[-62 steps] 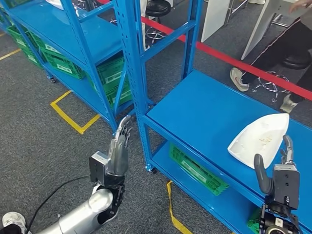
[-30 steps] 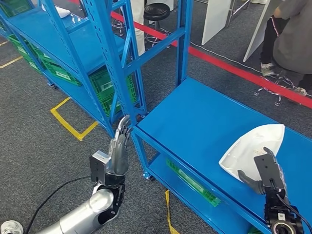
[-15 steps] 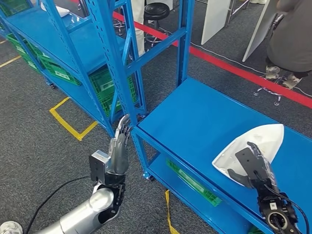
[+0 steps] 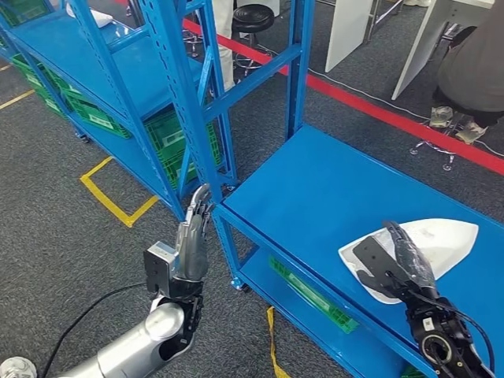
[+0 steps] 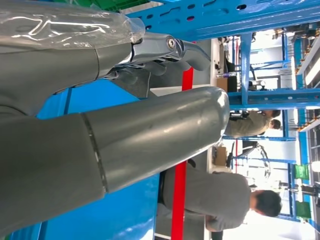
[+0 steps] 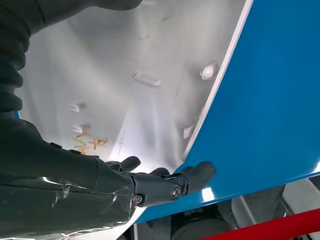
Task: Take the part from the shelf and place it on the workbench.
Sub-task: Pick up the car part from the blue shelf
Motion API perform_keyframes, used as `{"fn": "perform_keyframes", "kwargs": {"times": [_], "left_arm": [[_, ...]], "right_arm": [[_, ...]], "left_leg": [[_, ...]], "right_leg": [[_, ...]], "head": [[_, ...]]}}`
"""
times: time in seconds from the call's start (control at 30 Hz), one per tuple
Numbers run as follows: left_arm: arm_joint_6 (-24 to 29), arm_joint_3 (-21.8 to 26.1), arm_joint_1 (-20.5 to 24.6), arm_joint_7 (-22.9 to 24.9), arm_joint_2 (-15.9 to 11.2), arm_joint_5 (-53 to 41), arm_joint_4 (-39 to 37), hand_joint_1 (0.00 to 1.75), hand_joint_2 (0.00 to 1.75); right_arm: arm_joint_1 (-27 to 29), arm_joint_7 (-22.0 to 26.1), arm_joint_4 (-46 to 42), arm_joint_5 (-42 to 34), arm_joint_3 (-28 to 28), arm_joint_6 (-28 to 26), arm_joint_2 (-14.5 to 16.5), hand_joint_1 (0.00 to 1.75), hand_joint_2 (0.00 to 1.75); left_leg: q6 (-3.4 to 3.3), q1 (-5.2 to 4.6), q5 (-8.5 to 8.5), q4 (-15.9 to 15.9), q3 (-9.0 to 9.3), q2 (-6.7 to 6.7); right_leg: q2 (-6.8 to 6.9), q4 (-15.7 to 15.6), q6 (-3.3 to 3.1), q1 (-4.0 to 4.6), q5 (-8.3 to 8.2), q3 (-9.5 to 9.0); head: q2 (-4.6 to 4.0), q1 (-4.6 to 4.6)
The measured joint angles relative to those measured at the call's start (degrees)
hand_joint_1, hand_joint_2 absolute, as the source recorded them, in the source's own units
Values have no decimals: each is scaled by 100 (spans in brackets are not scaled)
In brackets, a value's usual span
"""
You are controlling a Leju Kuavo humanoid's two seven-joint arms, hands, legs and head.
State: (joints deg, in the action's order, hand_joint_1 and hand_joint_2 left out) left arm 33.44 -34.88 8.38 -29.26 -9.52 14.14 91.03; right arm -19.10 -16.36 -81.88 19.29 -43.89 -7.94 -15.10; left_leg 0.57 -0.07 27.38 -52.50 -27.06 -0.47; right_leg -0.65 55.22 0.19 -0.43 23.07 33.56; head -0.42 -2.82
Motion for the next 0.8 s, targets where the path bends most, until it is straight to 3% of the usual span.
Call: {"fn": "perform_keyframes", "kwargs": {"times": [0.23,0.8], "left_arm": [[-42,0,2,-16,6,-1,0,0,0],[105,0,-144,68,-17,-129,61,0,0]], "right_arm": [[-207,-56,26,-266,-168,262,-1,0,175],[-408,-187,-311,-409,-301,238,-110,0,175]], "left_leg": [[0,0,0,-1,0,0],[0,0,0,-2,-1,0]], "right_leg": [[0,0,0,0,0,0],[0,0,0,0,0,0]], "head": [[0,0],[0,1]]}}
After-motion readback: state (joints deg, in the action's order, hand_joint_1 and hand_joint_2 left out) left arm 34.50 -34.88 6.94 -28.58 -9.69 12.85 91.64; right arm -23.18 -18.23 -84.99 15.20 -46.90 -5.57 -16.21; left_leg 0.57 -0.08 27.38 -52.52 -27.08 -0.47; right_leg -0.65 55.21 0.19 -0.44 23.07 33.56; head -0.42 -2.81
